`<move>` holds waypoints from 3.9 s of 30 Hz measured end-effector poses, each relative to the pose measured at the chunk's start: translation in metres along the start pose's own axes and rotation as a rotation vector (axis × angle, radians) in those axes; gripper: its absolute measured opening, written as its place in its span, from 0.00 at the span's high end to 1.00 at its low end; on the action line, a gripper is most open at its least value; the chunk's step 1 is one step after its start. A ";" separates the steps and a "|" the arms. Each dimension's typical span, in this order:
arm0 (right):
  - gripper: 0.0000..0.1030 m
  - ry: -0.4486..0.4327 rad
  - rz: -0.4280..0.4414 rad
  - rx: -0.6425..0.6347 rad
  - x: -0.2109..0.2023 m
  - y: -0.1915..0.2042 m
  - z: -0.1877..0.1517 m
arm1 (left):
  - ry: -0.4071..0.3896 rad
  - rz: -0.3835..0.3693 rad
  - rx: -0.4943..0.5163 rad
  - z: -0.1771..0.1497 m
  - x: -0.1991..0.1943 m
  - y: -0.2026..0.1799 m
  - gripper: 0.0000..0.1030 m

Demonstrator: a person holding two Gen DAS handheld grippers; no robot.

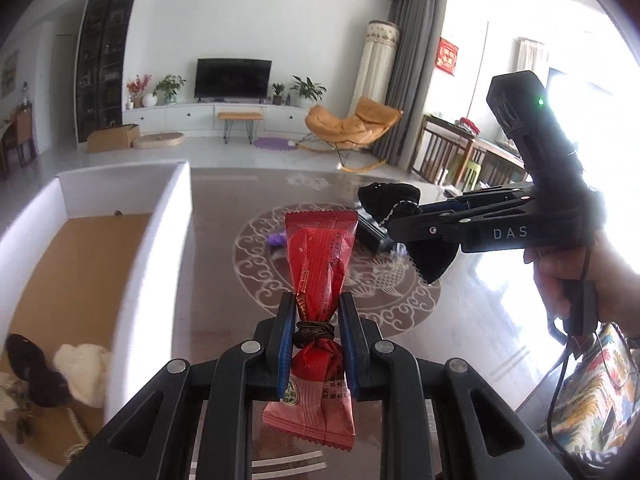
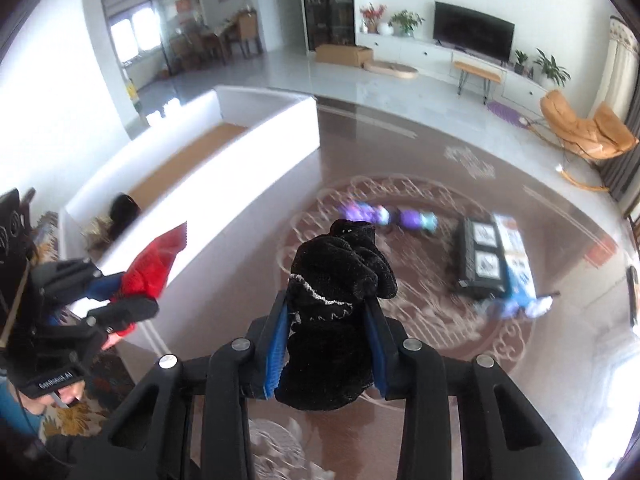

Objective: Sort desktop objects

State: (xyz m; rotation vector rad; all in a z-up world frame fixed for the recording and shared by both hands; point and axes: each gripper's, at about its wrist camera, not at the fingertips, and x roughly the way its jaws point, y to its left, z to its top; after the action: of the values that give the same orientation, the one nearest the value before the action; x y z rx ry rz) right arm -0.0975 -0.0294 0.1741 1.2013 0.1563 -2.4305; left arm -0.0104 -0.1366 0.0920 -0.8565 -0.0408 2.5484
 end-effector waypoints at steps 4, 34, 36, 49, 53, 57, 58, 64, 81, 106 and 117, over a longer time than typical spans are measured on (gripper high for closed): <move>0.65 -0.072 0.176 -0.035 0.006 0.075 0.049 | -0.026 0.129 -0.081 0.013 -0.047 0.069 0.80; 0.00 -0.019 -0.376 0.147 0.051 -0.061 -0.139 | 0.093 -0.045 -0.036 -0.003 0.023 -0.007 0.00; 0.00 -0.002 -0.417 0.227 0.040 -0.099 -0.156 | 0.167 -0.055 0.003 -0.018 0.066 -0.034 0.00; 0.00 0.034 -0.413 0.400 0.041 -0.156 -0.162 | 0.378 0.153 0.074 -0.030 0.233 -0.076 0.00; 0.00 0.033 -0.410 0.402 0.043 -0.158 -0.162 | 0.334 0.147 0.105 -0.025 0.244 -0.085 0.00; 0.00 0.033 -0.410 0.402 0.043 -0.158 -0.162 | 0.333 0.148 0.102 -0.024 0.244 -0.083 0.00; 0.00 0.033 -0.410 0.402 0.043 -0.158 -0.162 | 0.334 0.148 0.102 -0.024 0.244 -0.083 0.00; 0.00 0.033 -0.410 0.401 0.044 -0.158 -0.162 | 0.334 0.148 0.102 -0.024 0.244 -0.083 0.00; 0.00 0.032 -0.411 0.401 0.044 -0.158 -0.162 | 0.334 0.149 0.102 -0.024 0.244 -0.084 0.00; 0.00 0.032 -0.411 0.401 0.044 -0.158 -0.162 | 0.334 0.149 0.102 -0.024 0.244 -0.083 0.00; 0.00 0.032 -0.411 0.401 0.045 -0.158 -0.162 | 0.334 0.149 0.102 -0.025 0.244 -0.083 0.00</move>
State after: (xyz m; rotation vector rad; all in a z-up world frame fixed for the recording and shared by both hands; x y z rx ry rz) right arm -0.0685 0.1445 0.0252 1.5000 -0.0917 -2.8967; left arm -0.1347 0.0384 -0.0523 -1.2720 0.2627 2.4794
